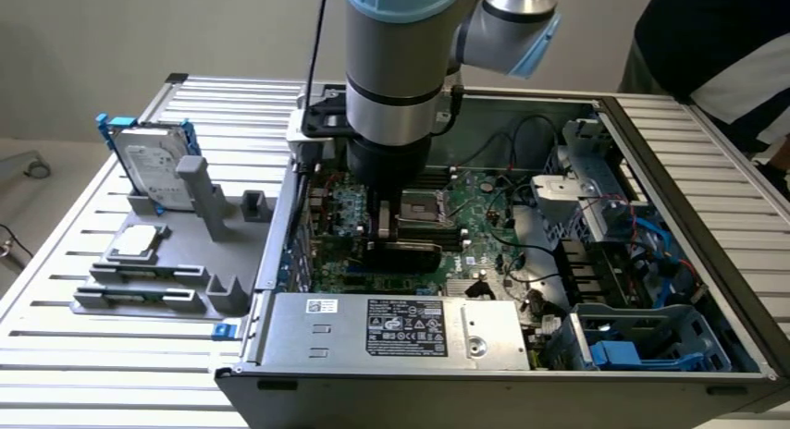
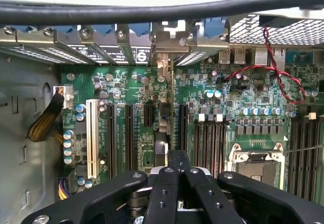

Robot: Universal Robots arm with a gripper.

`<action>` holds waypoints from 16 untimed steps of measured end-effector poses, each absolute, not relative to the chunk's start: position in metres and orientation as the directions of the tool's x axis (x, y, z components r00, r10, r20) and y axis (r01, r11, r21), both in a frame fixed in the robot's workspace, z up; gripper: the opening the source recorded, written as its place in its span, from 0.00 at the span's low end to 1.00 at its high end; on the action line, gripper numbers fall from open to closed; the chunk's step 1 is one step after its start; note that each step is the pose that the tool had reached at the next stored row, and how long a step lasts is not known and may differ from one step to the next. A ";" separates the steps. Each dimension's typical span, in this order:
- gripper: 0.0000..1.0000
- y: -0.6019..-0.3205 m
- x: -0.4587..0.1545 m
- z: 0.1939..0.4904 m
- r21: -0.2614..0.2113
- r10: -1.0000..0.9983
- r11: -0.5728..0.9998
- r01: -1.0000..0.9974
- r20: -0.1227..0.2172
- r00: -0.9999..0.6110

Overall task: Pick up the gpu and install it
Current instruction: 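Press down on the gpu until it lock into place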

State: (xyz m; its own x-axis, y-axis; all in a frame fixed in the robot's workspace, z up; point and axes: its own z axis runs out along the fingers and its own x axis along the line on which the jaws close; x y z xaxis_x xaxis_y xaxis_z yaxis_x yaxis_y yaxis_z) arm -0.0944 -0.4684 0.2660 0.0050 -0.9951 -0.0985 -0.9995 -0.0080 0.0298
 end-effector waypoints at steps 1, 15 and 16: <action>0.11 -0.468 -0.094 0.266 0.030 -0.995 -0.008 -1.000 -0.098 0.005; 0.11 -0.468 -0.096 0.278 0.030 -0.995 -0.008 -1.000 -0.103 0.005; 0.11 -0.468 -0.098 0.278 0.030 -0.995 -0.008 -1.000 -0.103 0.005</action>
